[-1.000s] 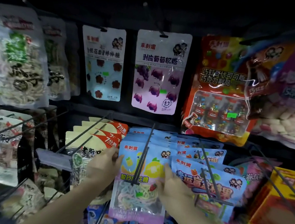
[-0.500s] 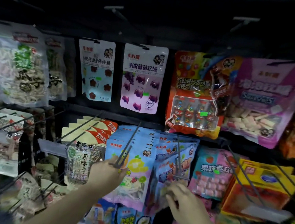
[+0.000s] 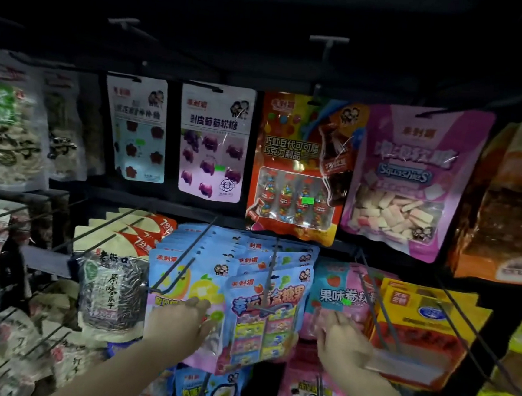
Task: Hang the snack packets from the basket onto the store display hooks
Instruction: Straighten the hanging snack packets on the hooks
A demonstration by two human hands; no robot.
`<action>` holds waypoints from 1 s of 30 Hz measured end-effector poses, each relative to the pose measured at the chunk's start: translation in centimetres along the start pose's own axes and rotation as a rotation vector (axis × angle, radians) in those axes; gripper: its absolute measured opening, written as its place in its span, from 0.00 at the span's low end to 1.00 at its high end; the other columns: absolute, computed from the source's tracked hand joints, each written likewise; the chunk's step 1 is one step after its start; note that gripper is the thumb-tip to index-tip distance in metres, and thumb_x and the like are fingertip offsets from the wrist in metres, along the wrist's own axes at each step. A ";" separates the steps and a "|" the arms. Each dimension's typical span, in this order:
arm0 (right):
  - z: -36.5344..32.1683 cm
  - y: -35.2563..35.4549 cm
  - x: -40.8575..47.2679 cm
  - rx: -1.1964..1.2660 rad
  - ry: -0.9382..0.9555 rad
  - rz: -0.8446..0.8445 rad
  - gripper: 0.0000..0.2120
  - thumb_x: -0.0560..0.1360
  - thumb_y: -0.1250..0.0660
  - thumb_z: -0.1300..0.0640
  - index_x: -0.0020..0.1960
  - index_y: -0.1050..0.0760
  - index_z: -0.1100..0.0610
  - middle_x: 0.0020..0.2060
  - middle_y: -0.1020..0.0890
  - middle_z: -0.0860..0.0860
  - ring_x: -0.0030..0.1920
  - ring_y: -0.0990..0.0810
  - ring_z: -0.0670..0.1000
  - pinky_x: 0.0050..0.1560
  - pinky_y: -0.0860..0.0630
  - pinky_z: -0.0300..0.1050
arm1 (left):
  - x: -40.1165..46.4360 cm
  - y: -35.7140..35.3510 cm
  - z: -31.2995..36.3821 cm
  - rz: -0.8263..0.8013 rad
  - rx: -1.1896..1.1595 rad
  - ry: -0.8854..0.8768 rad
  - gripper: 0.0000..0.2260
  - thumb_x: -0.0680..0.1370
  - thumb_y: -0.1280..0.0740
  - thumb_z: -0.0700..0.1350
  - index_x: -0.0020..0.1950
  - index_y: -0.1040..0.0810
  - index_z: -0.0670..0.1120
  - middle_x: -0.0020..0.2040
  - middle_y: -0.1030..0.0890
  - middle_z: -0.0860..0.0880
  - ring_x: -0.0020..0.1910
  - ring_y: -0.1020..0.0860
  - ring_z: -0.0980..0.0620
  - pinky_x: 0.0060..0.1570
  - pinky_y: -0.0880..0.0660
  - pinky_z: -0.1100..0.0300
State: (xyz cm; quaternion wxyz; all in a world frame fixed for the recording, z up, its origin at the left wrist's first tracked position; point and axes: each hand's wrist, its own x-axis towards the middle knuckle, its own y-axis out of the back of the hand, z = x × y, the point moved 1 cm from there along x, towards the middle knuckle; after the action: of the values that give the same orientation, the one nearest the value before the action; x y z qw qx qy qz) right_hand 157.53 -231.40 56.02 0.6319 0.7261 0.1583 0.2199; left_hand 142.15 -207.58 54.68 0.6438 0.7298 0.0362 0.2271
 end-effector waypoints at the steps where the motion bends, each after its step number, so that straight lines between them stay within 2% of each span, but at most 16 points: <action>1: 0.1 0.0 0.4 0.017 -0.001 0.017 0.18 0.80 0.48 0.49 0.68 0.35 0.54 0.63 0.27 0.51 0.62 0.28 0.53 0.57 0.28 0.44 | 0.5 -0.3 0.3 0.071 -0.042 -0.006 0.21 0.80 0.50 0.62 0.66 0.28 0.54 0.59 0.21 0.54 0.47 0.18 0.50 0.32 0.31 0.58; 3: 0.2 -0.2 1.2 0.099 0.002 0.035 0.17 0.81 0.47 0.48 0.65 0.33 0.54 0.60 0.26 0.51 0.61 0.27 0.52 0.55 0.28 0.44 | 1.3 0.2 1.2 0.143 -0.166 0.031 0.21 0.79 0.47 0.61 0.64 0.26 0.54 0.54 0.20 0.56 0.42 0.18 0.52 0.31 0.32 0.61; 5: -0.1 -0.4 2.2 0.202 0.023 0.054 0.18 0.81 0.46 0.47 0.65 0.33 0.56 0.60 0.25 0.52 0.60 0.27 0.53 0.55 0.28 0.46 | 1.8 0.6 2.0 0.166 -0.324 0.080 0.17 0.80 0.44 0.57 0.66 0.29 0.55 0.45 0.25 0.59 0.38 0.24 0.60 0.30 0.36 0.69; 7: -0.5 -0.7 3.0 0.331 0.053 0.058 0.22 0.81 0.45 0.47 0.70 0.37 0.57 0.65 0.27 0.52 0.65 0.30 0.53 0.60 0.31 0.46 | 1.8 0.6 2.3 0.205 -0.472 0.115 0.16 0.80 0.42 0.54 0.68 0.30 0.56 0.39 0.26 0.60 0.32 0.28 0.64 0.27 0.37 0.70; 9: -0.9 -1.0 3.5 0.487 0.087 0.015 0.28 0.80 0.43 0.46 0.76 0.44 0.55 0.71 0.33 0.51 0.71 0.36 0.53 0.69 0.36 0.46 | 1.0 0.8 2.4 0.300 -0.573 0.073 0.20 0.79 0.44 0.58 0.69 0.30 0.56 0.41 0.23 0.62 0.33 0.25 0.62 0.27 0.36 0.71; 11: -1.4 -1.2 3.9 0.590 0.101 -0.018 0.32 0.79 0.40 0.45 0.78 0.48 0.54 0.74 0.37 0.50 0.74 0.40 0.52 0.72 0.39 0.46 | 0.0 0.8 2.3 0.313 -0.557 -0.039 0.25 0.77 0.48 0.64 0.69 0.30 0.55 0.43 0.23 0.65 0.31 0.26 0.68 0.24 0.39 0.76; 13: -1.8 -1.6 4.4 0.637 0.102 -0.039 0.34 0.78 0.38 0.46 0.78 0.49 0.54 0.73 0.36 0.51 0.72 0.36 0.52 0.71 0.37 0.46 | -0.2 0.1 1.9 0.281 -0.451 -0.083 0.27 0.78 0.50 0.66 0.64 0.25 0.52 0.40 0.22 0.63 0.23 0.29 0.67 0.20 0.43 0.77; 16: -2.0 -1.8 4.9 0.750 0.052 -0.033 0.32 0.77 0.35 0.49 0.76 0.44 0.56 0.63 0.28 0.51 0.61 0.29 0.50 0.62 0.31 0.43 | 1.0 -0.1 1.9 0.313 -0.387 0.020 0.24 0.77 0.50 0.65 0.50 0.19 0.53 0.29 0.27 0.60 0.23 0.34 0.62 0.21 0.45 0.75; 20: -1.5 -2.5 6.0 0.833 -0.020 0.112 0.22 0.76 0.33 0.52 0.66 0.33 0.58 0.55 0.26 0.50 0.59 0.27 0.52 0.57 0.29 0.43 | 3.8 -0.5 1.8 0.109 -0.349 0.186 0.13 0.81 0.44 0.56 0.44 0.28 0.50 0.30 0.30 0.53 0.31 0.28 0.52 0.27 0.37 0.61; 23: -1.2 -2.8 7.0 0.862 -0.045 0.147 0.09 0.76 0.33 0.53 0.52 0.29 0.56 0.45 0.24 0.52 0.46 0.24 0.54 0.46 0.27 0.45 | 6.0 -0.9 1.6 0.076 -0.367 0.248 0.13 0.82 0.44 0.54 0.38 0.33 0.53 0.30 0.27 0.53 0.34 0.23 0.49 0.30 0.32 0.60; 24: -1.0 -2.8 7.3 0.836 -0.050 0.174 0.08 0.77 0.34 0.53 0.47 0.30 0.56 0.40 0.24 0.53 0.42 0.25 0.54 0.40 0.29 0.44 | 6.6 -1.1 1.5 0.076 -0.372 0.259 0.15 0.82 0.43 0.54 0.36 0.35 0.54 0.30 0.26 0.53 0.34 0.22 0.49 0.30 0.31 0.60; 27: -0.2 -3.5 8.3 0.736 -0.044 0.229 0.15 0.78 0.35 0.53 0.37 0.37 0.55 0.30 0.32 0.51 0.31 0.33 0.51 0.30 0.39 0.44 | 8.2 -1.6 1.3 0.090 -0.332 0.242 0.15 0.82 0.43 0.55 0.35 0.35 0.54 0.27 0.29 0.53 0.32 0.22 0.49 0.28 0.31 0.61; 30: -0.2 -4.1 9.3 0.724 -0.049 0.252 0.18 0.78 0.36 0.53 0.35 0.40 0.56 0.28 0.35 0.51 0.29 0.38 0.51 0.31 0.42 0.46 | 9.7 -1.6 1.5 0.086 -0.235 0.226 0.13 0.82 0.45 0.55 0.42 0.30 0.52 0.33 0.25 0.52 0.36 0.21 0.47 0.31 0.31 0.59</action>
State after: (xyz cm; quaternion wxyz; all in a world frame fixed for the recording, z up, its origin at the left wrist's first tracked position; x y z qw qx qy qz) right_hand 165.57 -225.94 53.14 0.3064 0.9210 0.1201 0.2085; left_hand 151.75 -205.34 55.84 0.7062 0.6203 0.0503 0.3375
